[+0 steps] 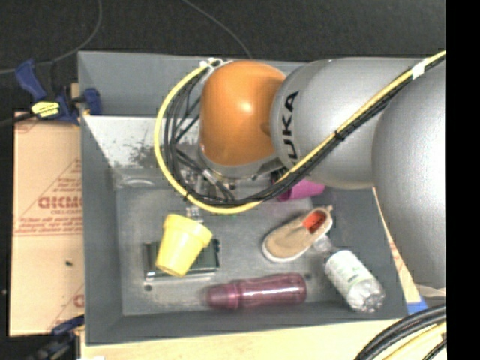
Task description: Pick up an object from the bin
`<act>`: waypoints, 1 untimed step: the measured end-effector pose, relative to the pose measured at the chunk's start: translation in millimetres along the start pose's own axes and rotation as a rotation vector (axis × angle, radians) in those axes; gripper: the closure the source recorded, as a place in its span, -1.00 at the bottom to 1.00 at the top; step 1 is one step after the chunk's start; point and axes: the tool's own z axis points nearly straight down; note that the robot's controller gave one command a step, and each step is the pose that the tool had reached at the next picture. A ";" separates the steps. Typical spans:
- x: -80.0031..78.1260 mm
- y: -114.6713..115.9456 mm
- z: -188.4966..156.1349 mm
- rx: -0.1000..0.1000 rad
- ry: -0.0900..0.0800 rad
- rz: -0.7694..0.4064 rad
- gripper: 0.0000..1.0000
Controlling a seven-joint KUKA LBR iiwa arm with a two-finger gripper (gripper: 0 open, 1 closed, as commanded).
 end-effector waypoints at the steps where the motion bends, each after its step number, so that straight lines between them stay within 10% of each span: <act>1: 0.0 -0.1 0.0 0.000 0.000 0.001 -1.00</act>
Offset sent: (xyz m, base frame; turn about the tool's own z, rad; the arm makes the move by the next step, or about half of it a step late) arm -0.0491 -0.0574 -0.0223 -0.2551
